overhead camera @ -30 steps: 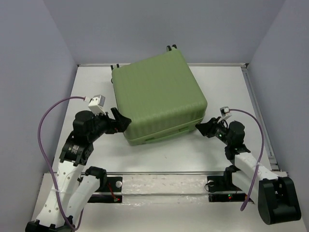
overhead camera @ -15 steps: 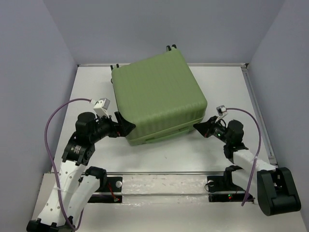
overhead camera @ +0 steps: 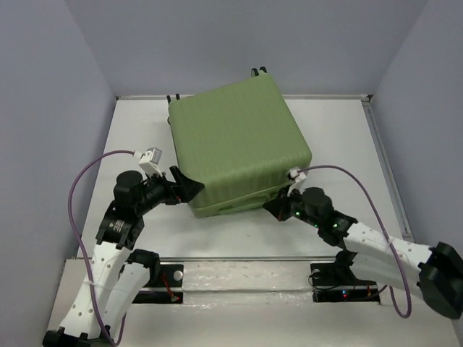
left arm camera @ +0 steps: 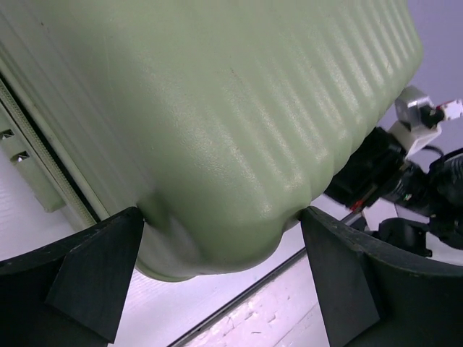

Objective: Pack the luggage

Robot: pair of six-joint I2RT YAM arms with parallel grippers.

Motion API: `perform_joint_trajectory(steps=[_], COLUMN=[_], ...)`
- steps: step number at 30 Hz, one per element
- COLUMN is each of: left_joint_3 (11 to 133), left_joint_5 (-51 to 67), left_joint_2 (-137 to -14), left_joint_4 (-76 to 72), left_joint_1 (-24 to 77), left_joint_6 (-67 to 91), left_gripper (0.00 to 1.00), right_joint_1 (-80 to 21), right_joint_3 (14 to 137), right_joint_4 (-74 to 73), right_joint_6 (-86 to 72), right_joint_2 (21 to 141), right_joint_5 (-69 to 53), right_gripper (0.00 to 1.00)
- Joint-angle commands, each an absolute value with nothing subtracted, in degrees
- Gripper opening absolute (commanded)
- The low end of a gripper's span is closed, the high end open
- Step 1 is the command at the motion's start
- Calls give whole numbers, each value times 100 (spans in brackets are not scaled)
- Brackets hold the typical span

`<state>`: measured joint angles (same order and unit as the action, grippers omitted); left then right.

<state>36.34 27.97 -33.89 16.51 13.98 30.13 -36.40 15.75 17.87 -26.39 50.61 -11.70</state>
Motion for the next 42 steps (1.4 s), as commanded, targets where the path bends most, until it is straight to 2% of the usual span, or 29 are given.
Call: perform_joint_trajectory(steps=[1,4,5,8,11,14,15,18,22,27,29,30,31,34,35,38,42], left_joint_3=[3577,3507,3481,3524,3813,4497,4500,5070,5606,6380,6442,6460,6503,6802,6933,7574,7647], left_joint_5=[3498,3402,3332,3243,3270,3050,3006,3032,2752,2488,2119,2014,1873,1479,911,624,1774], left_joint_2=[-3594,-3726,-3787,-3867,-3998,-4165,-4166,-4473,-4728,-5229,-5360,-5361,-5440,-5546,-5581,-6201,-7116], left_joint_4=[265,-130,-201,-369,-299,96,236,448,509,492,492,483,501,815,939,1344,1214], left_joint_1=[1582,1783,1915,2056,2101,2101,2101,2109,2101,2162,2539,2671,2846,2874,2865,2219,761], left_joint_6=[3647,3867,3980,4069,4043,3754,3701,3647,3648,3648,3560,3560,3473,3078,2937,2392,2504], left_gripper=[99,99,99,99,99,99,99,99,99,99,99,99,99,99,99,99,99], right_joint_1=[-5867,-7184,-7598,-8006,-8288,-8367,-8367,-8367,-8481,-8534,-8534,-8534,-8534,-8534,-8534,-8534,-8534], right_joint_3=[2503,3310,3975,5332,5791,5600,5599,5441,4522,3070,2543,2436,2348,2048,2048,2066,1881], right_joint_4=[783,764,843,958,1947,4193,4201,5481,6152,5644,5206,4864,4330,3351,3027,1691,1521], right_joint_6=[-3277,-3445,-3419,-3235,-3007,-2813,-2813,-2917,-3233,-3577,-3796,-3858,-3998,-4497,-4604,-5053,-5185], right_joint_2=[5956,7106,7876,9138,9701,10105,10107,10625,10268,9151,8615,8439,8255,7438,7235,6602,6100], right_joint_5=[-178,770,913,1370,1600,1775,1793,2003,1943,1250,941,906,888,1107,1395,2045,2241], right_gripper=[7,7,7,7,7,7,7,7,7,7,20,31,53,78,80,81,78])
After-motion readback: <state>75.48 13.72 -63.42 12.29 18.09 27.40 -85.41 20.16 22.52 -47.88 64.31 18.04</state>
